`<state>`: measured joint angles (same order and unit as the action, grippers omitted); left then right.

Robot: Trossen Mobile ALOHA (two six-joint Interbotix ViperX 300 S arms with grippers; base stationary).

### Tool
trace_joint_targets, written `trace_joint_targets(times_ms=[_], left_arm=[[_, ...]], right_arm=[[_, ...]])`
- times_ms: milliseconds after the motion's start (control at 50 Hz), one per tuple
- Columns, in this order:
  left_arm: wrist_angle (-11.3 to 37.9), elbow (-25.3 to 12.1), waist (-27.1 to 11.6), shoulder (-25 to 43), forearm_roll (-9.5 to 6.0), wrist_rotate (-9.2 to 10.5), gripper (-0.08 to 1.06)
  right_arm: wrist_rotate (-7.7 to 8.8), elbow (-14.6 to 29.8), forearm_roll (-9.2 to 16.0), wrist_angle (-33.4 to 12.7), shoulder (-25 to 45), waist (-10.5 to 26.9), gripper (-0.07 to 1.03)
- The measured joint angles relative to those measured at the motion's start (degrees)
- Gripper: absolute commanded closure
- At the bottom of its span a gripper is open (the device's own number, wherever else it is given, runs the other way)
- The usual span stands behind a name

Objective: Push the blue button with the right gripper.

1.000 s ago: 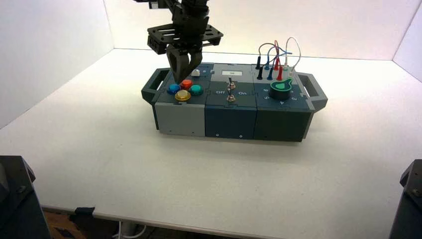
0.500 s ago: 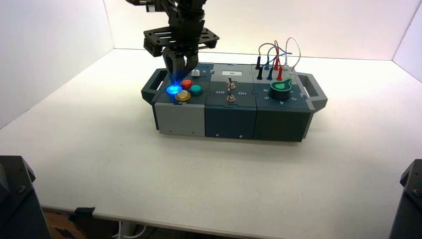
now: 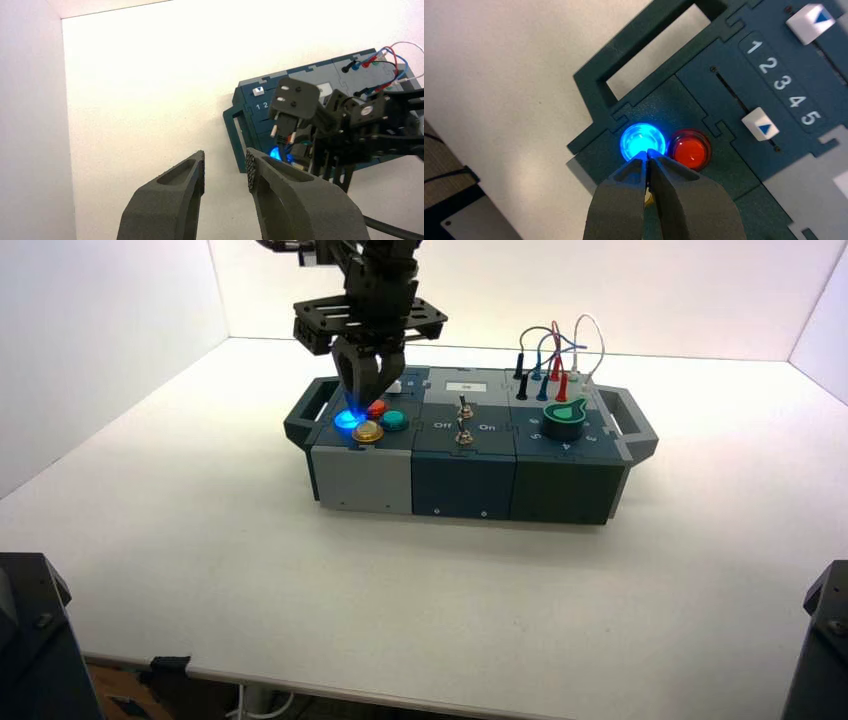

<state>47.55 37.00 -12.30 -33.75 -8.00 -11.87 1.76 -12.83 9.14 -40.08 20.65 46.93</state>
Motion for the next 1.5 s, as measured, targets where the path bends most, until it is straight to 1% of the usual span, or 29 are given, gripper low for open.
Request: trace_joint_targets(times_ms=[80, 120, 180, 260, 280, 320, 340, 400, 420, 460, 480, 540, 640, 740, 780, 800, 820, 840, 900, 1060, 1240, 1500], left_arm=[[0.00, 0.00, -0.26, 0.00, 0.00, 0.00, 0.51], [-0.09, 0.00, -0.53, 0.00, 0.00, 0.00, 0.51], [-0.26, 0.09, -0.79, 0.00, -0.09, 0.00, 0.51], [-0.62, 0.44, -1.05, 0.00, 0.00, 0.09, 0.51], [-0.62, 0.44, -1.05, 0.00, 0.00, 0.09, 0.51], [-0.88, 0.53, -1.32, 0.18, -0.09, 0.26, 0.51], [-0.97, 0.70, -1.49, 0.18, -0.09, 0.26, 0.51], [-1.14, 0.97, -1.85, 0.44, -0.09, 0.35, 0.51], [-1.14, 0.97, -1.85, 0.53, -0.09, 0.35, 0.51], [-1.14, 1.32, -2.02, 0.70, -0.09, 0.35, 0.51], [-1.23, 1.49, -2.11, 0.70, -0.09, 0.35, 0.51], [-1.14, 1.93, -2.20, 0.97, -0.18, 0.44, 0.51], [-1.23, 2.72, -2.37, 1.05, -0.44, 0.44, 0.51], [-1.23, 3.16, -3.08, 1.05, -0.62, 0.44, 0.51], [-1.23, 3.25, -3.60, 1.05, -0.62, 0.44, 0.51], [-1.23, 3.25, -3.60, 1.05, -0.70, 0.44, 0.51], [-1.23, 3.25, -3.78, 1.05, -0.62, 0.44, 0.51], [-1.23, 3.25, -4.22, 1.05, -0.70, 0.44, 0.51], [-1.49, 3.25, -4.92, 1.14, -0.70, 0.44, 0.51], [-2.55, 3.60, -6.77, 1.85, -0.70, 0.44, 0.51], [-2.81, 3.69, -8.61, 3.69, -0.79, 0.44, 0.51], [-3.78, 3.60, -10.46, 4.57, -0.88, 0.44, 0.51]], right_arm=[[0.00, -0.26, 0.00, -0.09, -2.37, 0.09, 0.98], [0.00, -0.62, 0.09, -0.26, -5.19, 0.09, 0.96], [0.00, -1.32, 0.00, -0.53, -8.44, 0.09, 0.90], [0.00, -2.64, 0.00, -0.79, -13.71, 0.09, 0.77], [0.00, -2.64, 0.00, -0.79, -13.71, 0.09, 0.75], [0.00, -3.78, 0.00, -0.97, -17.67, 0.18, 0.64], [0.00, -4.22, 0.00, -1.05, -19.16, 0.18, 0.62], [0.00, -5.19, 0.00, -1.32, -22.59, 0.18, 0.44], [-0.09, -5.89, 0.00, -1.58, -25.05, 0.18, 0.42], [0.00, -6.86, 0.00, -1.93, -27.86, 0.18, 0.33], [0.00, -7.29, 0.00, -2.11, -29.18, 0.18, 0.29], [-0.09, -9.14, 0.00, -2.64, -33.40, 0.18, 0.24], [-0.26, -12.13, 0.09, -2.99, -39.55, 0.18, 0.23], [-1.05, -14.85, 0.09, -3.08, -43.95, 0.26, 0.23], [-1.67, -16.26, 0.09, -2.90, -45.97, 0.26, 0.23], [-2.29, -17.31, 0.18, -2.72, -47.46, 0.26, 0.23], [-2.37, -17.40, 0.18, -2.72, -47.64, 0.26, 0.23], [-2.99, -18.46, 0.18, -2.37, -49.04, 0.26, 0.23], [-4.04, -20.39, 0.35, -1.67, -51.15, 0.26, 0.23], [-5.27, -24.26, 1.05, 0.44, -54.49, 0.26, 0.23], [-5.71, -25.49, 1.85, 1.23, -55.37, 0.18, 0.23], [-6.06, -25.49, 2.20, 1.23, -55.63, 0.18, 0.23]])
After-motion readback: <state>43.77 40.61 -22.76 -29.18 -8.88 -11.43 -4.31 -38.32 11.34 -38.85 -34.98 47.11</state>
